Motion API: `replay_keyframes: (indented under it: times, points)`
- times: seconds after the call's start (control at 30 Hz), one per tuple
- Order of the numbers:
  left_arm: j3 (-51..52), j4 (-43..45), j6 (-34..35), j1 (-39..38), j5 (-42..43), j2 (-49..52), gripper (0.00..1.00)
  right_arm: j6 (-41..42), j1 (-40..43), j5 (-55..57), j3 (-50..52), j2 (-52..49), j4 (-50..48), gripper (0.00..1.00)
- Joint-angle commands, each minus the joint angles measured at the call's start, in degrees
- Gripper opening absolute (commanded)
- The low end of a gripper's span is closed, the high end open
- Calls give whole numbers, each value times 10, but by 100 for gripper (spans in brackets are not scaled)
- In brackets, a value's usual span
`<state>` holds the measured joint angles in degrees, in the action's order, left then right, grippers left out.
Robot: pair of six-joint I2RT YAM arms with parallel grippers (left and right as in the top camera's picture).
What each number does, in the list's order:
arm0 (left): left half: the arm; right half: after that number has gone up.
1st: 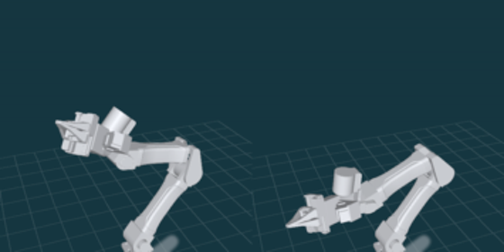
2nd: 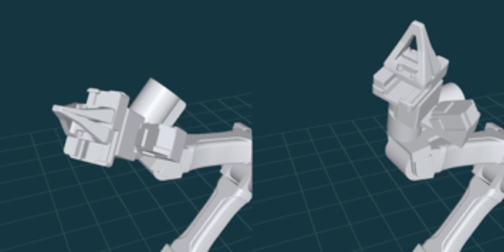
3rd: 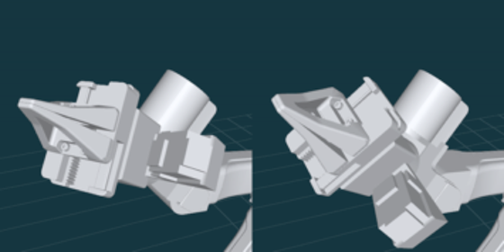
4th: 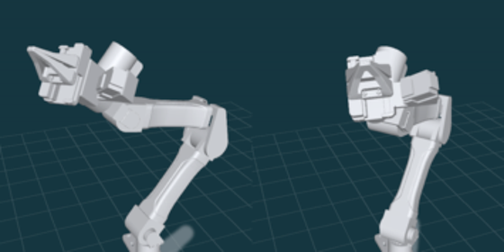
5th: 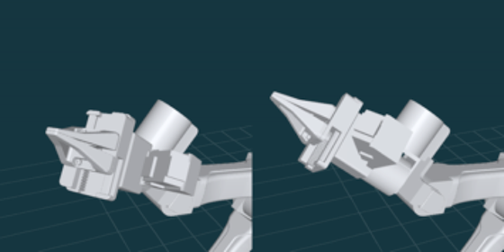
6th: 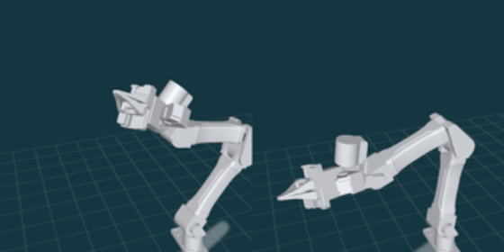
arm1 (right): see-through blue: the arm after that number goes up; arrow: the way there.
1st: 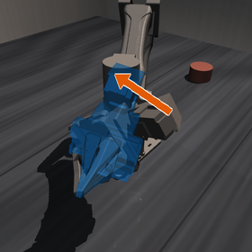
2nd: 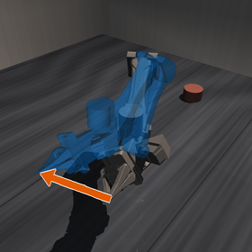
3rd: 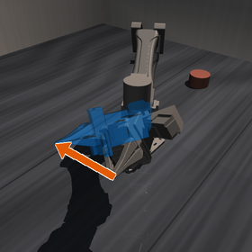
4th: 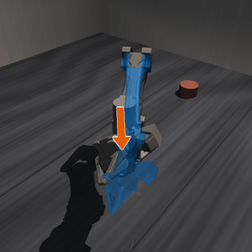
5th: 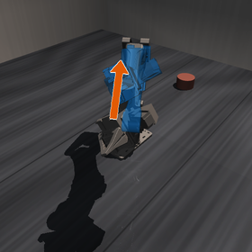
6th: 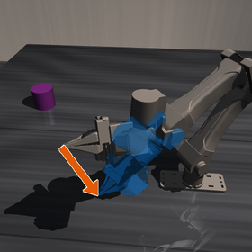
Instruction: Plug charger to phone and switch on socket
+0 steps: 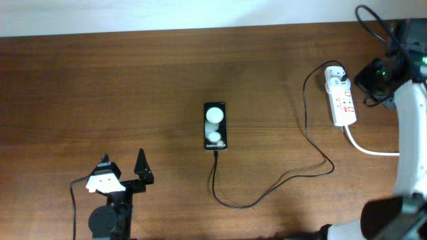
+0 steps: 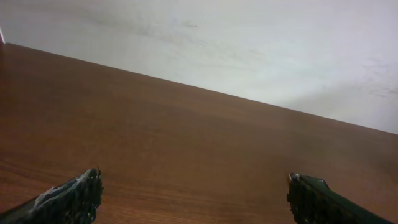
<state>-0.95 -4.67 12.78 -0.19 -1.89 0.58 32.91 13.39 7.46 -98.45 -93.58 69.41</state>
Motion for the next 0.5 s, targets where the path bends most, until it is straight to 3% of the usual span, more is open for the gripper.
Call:
replay_keyframes:
  times: [0.0, 0.13, 0.17, 0.2, 0.27, 0.47]
  points:
    - [5, 1, -11, 4, 2, -3, 99, -27, -52, -2, -2, 61, 18, 4]
    - [5, 1, -11, 4, 2, -3, 99, -27, -90, -4, -2, 130, 93, 4]
    - [5, 1, -11, 4, 2, -3, 99, -27, -90, -7, -2, 141, 116, 24]
    - [5, 1, -11, 3, 2, -3, 99, -27, -90, -8, -2, 148, 137, 99]
    - [5, 1, -11, 3, 2, -3, 99, -27, -90, -8, -2, 150, 183, 99]
    - [5, 1, -11, 3, 2, -2, 99, -27, -90, -8, -2, 134, 183, 99]
